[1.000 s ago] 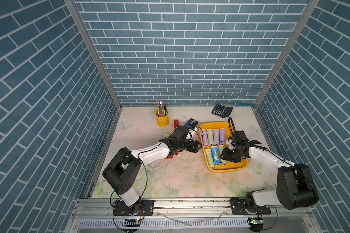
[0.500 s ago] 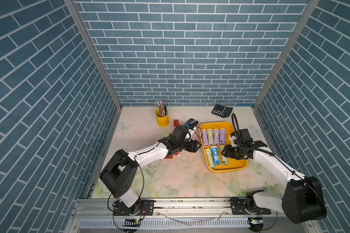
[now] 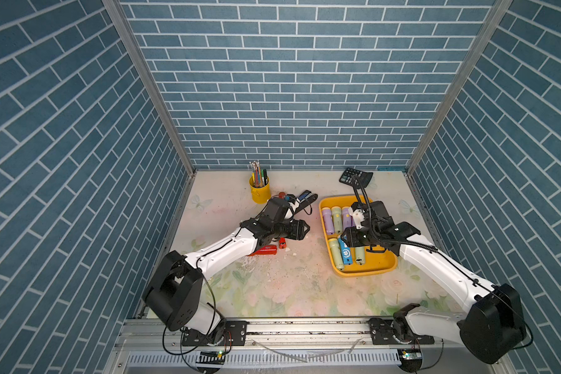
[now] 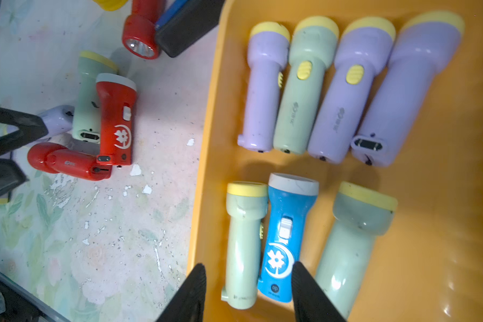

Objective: Put the flashlights into the storage boxes
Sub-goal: Pick up the flashlight from the center of the board.

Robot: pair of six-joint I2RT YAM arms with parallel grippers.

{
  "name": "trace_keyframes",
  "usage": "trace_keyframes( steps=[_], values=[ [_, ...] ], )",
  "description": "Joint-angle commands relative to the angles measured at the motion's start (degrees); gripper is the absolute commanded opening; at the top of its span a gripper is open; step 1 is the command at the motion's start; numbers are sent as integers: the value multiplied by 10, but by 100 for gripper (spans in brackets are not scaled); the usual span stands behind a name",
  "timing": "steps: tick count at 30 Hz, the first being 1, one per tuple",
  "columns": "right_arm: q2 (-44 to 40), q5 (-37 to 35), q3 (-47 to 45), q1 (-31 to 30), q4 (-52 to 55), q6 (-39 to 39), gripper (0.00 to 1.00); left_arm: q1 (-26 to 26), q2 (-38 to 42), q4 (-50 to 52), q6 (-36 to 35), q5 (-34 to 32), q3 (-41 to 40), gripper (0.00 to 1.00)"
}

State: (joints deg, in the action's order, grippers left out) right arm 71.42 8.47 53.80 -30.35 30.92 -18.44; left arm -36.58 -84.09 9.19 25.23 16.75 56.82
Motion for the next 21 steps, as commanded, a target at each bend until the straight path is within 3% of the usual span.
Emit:
trace_keyframes(
  steps=[1, 11, 17, 21],
  values=[
    [24, -20, 50, -27, -32, 43, 51, 25, 32, 60, 3, -15, -20, 65],
    [100, -64, 105, -87, -99, 83, 51, 126, 88, 161, 9, -14, -64, 66],
    [129, -60, 116, -107, -131, 89, 52, 129, 69, 221, 4, -61, -35, 62],
    [132, -94, 115, -113, -118, 85, 52, 111, 25, 247, -1, -81, 2, 61]
  ],
)
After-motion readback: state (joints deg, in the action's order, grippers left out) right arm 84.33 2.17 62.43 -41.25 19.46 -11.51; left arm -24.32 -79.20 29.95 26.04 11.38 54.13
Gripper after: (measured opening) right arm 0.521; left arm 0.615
